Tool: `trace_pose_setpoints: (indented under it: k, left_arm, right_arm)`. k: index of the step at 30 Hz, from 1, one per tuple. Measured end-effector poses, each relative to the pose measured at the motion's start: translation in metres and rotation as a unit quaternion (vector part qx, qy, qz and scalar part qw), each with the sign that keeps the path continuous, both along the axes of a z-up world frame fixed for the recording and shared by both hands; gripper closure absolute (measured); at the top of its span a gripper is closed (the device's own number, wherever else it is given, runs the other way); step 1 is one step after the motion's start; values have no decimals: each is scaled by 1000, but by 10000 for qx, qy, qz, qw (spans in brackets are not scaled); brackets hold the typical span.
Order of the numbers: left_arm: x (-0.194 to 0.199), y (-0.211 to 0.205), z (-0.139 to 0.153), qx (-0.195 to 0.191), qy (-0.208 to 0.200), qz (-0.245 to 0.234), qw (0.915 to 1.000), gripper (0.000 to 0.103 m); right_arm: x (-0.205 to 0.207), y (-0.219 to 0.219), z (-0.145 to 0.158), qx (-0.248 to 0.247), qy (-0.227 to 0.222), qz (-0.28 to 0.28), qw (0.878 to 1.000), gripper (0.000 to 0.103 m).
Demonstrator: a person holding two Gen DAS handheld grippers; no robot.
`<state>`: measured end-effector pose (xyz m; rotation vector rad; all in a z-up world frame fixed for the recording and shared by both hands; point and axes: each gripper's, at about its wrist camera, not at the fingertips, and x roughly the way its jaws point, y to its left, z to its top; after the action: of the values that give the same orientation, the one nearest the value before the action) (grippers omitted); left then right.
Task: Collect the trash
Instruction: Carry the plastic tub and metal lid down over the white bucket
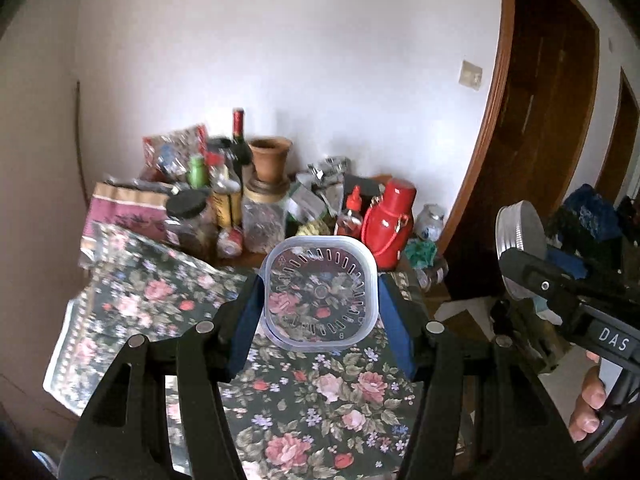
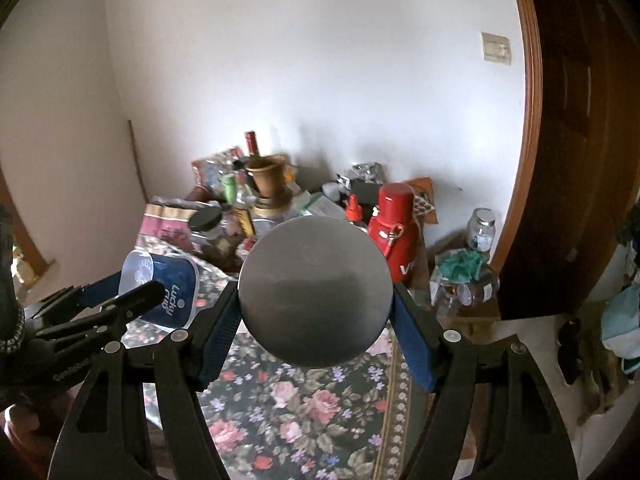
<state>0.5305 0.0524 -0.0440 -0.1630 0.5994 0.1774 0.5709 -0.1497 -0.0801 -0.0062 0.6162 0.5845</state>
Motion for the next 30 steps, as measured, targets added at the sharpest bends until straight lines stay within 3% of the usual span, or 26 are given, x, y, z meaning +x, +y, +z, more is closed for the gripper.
trace_pose_setpoints:
  k: [7, 16, 25, 30]
  left_arm:
    - [-60, -1, 27, 217, -414, -92, 9989, 46]
    - [-164, 24, 41, 122, -706, -356, 9968, 46]
    - [-275, 44, 26, -8, -564, -569, 9968, 46]
    - [-308, 44, 14, -111, -346, -743, 9966, 46]
  right_arm:
    - [-53, -5, 15, 104, -163, -95, 9998, 33]
    - [-153, 14, 24, 194, -136, -362, 9991, 33]
    - [-261, 33, 9, 143, 46, -570, 9983, 33]
    - [-297, 30, -1, 34, 278, -726, 9970, 33]
